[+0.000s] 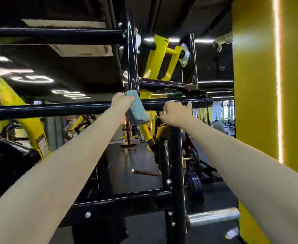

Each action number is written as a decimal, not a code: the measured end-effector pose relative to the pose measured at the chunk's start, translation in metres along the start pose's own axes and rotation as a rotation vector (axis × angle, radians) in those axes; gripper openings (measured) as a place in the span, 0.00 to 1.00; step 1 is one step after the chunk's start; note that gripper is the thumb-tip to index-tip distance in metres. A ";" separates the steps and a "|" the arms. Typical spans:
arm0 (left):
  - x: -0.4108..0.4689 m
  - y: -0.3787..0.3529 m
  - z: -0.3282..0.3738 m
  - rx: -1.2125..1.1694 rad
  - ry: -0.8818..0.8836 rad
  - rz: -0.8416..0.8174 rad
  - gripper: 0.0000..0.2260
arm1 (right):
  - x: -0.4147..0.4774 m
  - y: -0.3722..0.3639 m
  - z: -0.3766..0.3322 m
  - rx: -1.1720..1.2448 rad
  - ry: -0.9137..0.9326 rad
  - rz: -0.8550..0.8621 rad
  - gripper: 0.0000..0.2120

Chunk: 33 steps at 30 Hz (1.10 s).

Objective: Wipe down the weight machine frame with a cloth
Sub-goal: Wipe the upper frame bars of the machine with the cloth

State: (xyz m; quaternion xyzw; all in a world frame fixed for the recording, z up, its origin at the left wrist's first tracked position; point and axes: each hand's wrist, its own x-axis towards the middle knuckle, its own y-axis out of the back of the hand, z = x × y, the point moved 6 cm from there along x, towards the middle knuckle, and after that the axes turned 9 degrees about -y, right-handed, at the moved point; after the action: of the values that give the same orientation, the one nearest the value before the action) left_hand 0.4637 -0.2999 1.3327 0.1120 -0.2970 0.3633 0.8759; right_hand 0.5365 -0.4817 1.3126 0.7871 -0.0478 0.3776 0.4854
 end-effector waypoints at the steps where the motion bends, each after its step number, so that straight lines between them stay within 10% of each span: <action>1: 0.011 -0.006 0.007 0.030 -0.038 0.027 0.15 | 0.011 0.007 0.007 0.027 0.001 0.041 0.17; 18: 0.120 -0.232 0.082 0.519 -0.560 -0.008 0.14 | 0.197 0.058 0.233 0.494 -0.174 0.169 0.13; 33: 0.206 -0.399 0.051 1.470 -0.670 -0.059 0.11 | 0.361 -0.045 0.274 0.917 0.059 -0.230 0.27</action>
State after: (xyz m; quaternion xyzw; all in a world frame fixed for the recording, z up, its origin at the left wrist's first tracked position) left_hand 0.8373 -0.4874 1.5058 0.7701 -0.2258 0.3895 0.4519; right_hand 0.9629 -0.5723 1.4449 0.9094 0.2250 0.3257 0.1274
